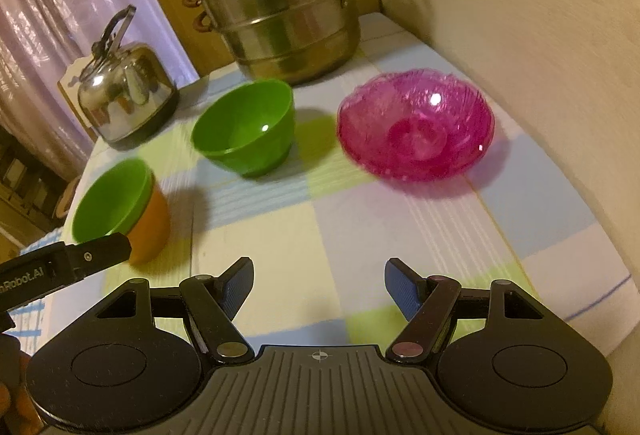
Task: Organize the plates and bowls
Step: 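Close both grippers on the rim of the small green bowl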
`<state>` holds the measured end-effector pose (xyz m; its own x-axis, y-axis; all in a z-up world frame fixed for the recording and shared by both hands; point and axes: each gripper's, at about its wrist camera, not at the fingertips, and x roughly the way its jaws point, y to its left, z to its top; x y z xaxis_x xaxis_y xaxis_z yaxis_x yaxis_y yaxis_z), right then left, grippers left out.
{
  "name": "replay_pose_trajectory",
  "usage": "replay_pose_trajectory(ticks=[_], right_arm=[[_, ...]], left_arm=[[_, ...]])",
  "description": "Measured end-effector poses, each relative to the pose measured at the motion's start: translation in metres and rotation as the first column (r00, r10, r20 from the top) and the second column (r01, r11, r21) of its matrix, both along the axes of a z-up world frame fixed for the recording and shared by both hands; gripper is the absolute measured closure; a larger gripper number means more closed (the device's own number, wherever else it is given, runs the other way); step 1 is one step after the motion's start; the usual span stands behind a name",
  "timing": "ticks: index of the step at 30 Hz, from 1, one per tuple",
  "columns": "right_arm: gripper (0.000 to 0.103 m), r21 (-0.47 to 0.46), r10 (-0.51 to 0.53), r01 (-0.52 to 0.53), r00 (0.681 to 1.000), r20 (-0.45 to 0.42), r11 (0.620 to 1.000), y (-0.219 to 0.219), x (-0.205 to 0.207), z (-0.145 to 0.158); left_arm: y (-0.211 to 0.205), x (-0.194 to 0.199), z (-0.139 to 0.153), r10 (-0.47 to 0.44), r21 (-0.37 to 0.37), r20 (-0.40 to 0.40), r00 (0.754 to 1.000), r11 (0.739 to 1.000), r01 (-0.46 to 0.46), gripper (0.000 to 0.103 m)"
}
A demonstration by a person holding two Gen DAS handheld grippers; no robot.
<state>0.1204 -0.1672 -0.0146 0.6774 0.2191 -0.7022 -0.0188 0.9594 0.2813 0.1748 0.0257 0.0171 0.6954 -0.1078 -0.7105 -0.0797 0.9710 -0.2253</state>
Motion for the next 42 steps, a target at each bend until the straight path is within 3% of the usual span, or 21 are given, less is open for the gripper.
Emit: replay_pose_trajectory(ticks=[9,15,23,26,31,42], right_arm=[[0.031,-0.004,0.005,-0.005,0.998,0.067,1.000,-0.006,0.049,0.015],[0.031,-0.009,0.034,-0.033,0.995,0.091,0.999,-0.001,0.089,0.025],[0.031,0.010,0.081,-0.081,0.995,0.053,0.997,0.013,0.147,0.015],[0.038,0.016,0.084,-0.085,0.996,0.021,0.996,0.018,0.168,0.007],[0.048,0.005,0.091,-0.091,0.996,-0.009,0.996,0.024,0.194,-0.004],[0.063,0.034,0.094,-0.091,0.991,-0.098,0.995,0.030,0.232,-0.032]], left_arm=[[-0.003,0.063,0.007,-0.018,-0.019,0.025,1.000,1.000,0.019,0.019],[0.001,0.117,0.015,-0.073,0.023,0.030,0.997,0.997,0.072,0.020],[0.009,0.186,-0.002,-0.142,0.095,-0.054,0.988,0.985,0.147,0.028],[0.005,0.208,-0.012,-0.168,0.153,-0.091,0.982,0.972,0.180,0.034],[0.005,0.235,-0.032,-0.194,0.137,-0.166,0.967,0.967,0.217,0.043],[0.006,0.266,-0.059,-0.221,0.086,-0.237,0.946,0.965,0.247,0.071]])
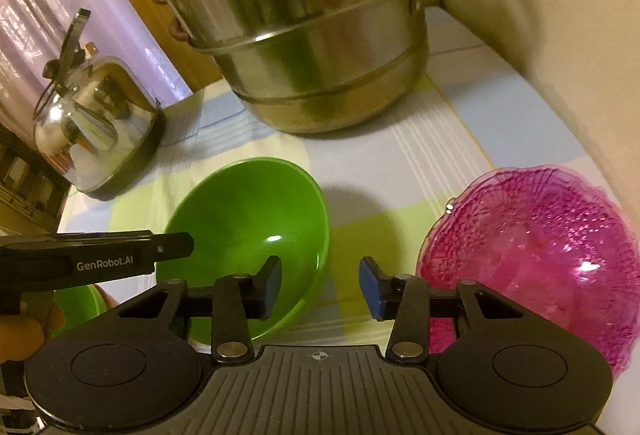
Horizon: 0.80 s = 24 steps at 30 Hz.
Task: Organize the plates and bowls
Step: 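Close both grippers on the rim of the small green bowl, then carry the small green bowl onto the green-orange bowl stack and open both grippers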
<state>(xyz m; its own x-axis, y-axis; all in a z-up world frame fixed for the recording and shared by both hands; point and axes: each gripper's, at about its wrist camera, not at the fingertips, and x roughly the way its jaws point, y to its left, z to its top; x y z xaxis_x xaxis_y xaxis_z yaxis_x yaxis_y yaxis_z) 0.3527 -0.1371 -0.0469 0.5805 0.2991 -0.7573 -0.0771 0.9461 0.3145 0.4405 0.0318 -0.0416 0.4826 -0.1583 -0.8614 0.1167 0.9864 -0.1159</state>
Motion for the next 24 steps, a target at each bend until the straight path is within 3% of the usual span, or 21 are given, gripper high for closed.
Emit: replay_pose_trajectory(ticks=[3,11,15,24], right_arm=[[0.068,0.015,0.001,-0.001,1.000,-0.023,1.000,0.000,0.006,-0.007],[0.080,0.029,0.002,0.000,0.998,-0.057,1.000,0.004,0.013,-0.018],[0.086,0.026,-0.012,0.013,0.999,-0.052,1.000,0.006,0.013,-0.019],[0.087,0.022,-0.017,0.018,0.999,-0.045,1.000,-0.001,-0.005,-0.013]], left_arm=[[0.002,0.003,-0.006,0.003,-0.007,-0.015,1.000,1.000,-0.003,0.080],[0.003,0.003,-0.010,0.027,-0.012,-0.017,1.000,1.000,-0.027,0.089],[0.006,0.001,-0.010,0.059,-0.036,-0.020,0.998,0.998,-0.059,0.090],[0.002,-0.019,0.000,0.058,-0.061,-0.003,0.998,0.996,-0.058,0.090]])
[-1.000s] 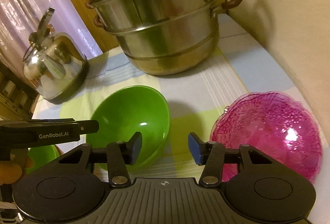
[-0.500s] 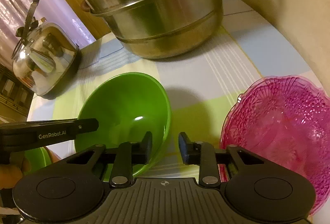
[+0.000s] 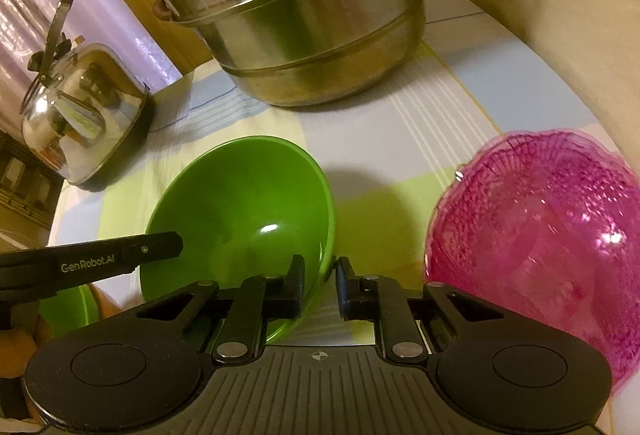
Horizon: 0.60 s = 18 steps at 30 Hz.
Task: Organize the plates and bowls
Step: 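Carry the small green bowl onto the green-orange bowl stack and open both grippers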
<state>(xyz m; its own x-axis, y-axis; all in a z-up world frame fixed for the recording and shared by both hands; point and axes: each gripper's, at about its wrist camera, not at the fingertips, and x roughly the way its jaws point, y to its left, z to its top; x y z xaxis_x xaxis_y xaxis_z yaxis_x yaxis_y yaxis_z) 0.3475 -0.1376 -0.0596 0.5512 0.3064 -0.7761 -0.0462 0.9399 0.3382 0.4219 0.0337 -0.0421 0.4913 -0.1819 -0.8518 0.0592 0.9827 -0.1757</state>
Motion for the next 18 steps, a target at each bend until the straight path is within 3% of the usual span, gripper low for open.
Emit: replay_pose_trajectory(ticks=[18], right_arm=[[0.088,0.014,-0.015,0.014,0.999,0.029,1.000,-0.020,-0.111,0.032]], left_arm=[[-0.015,-0.119,0.040,0.005,-0.038,0.072,0.997,0.999,-0.003,0.090]])
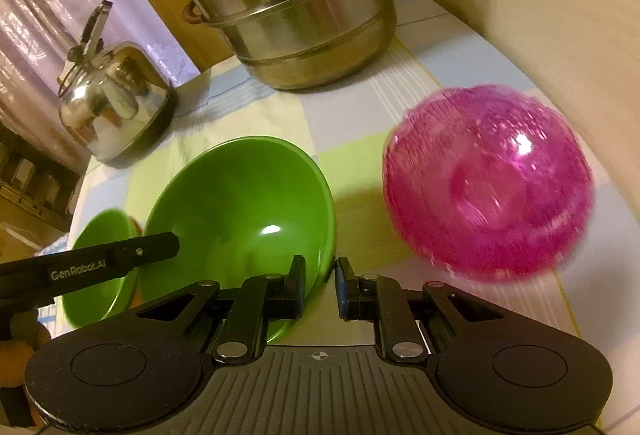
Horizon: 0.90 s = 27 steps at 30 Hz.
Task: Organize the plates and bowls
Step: 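Carry the small green bowl onto the green-orange bowl stack and open both grippers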
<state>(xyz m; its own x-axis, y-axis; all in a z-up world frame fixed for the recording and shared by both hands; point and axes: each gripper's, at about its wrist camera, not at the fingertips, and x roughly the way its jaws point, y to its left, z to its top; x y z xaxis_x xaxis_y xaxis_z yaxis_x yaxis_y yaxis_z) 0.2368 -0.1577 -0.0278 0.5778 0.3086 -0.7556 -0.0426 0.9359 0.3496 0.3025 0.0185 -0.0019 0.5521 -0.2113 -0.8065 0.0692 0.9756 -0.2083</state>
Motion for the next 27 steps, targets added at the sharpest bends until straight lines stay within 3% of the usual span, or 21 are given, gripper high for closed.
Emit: replay_pose_trajectory(ticks=[13,27], right_arm=[[0.088,0.024,0.026,-0.026,1.000,0.004,0.999,0.015,-0.081,0.014],[0.088,0.012,0.108,-0.108,0.994,0.024,0.994,0.059,-0.116,0.023]], left_arm=[[0.022,-0.090,0.016,0.053,-0.020,0.024,0.998,0.998,-0.052,0.090],[0.065,-0.142,0.034,0.127,-0.029,0.052,0.991,0.992,-0.125,0.090]])
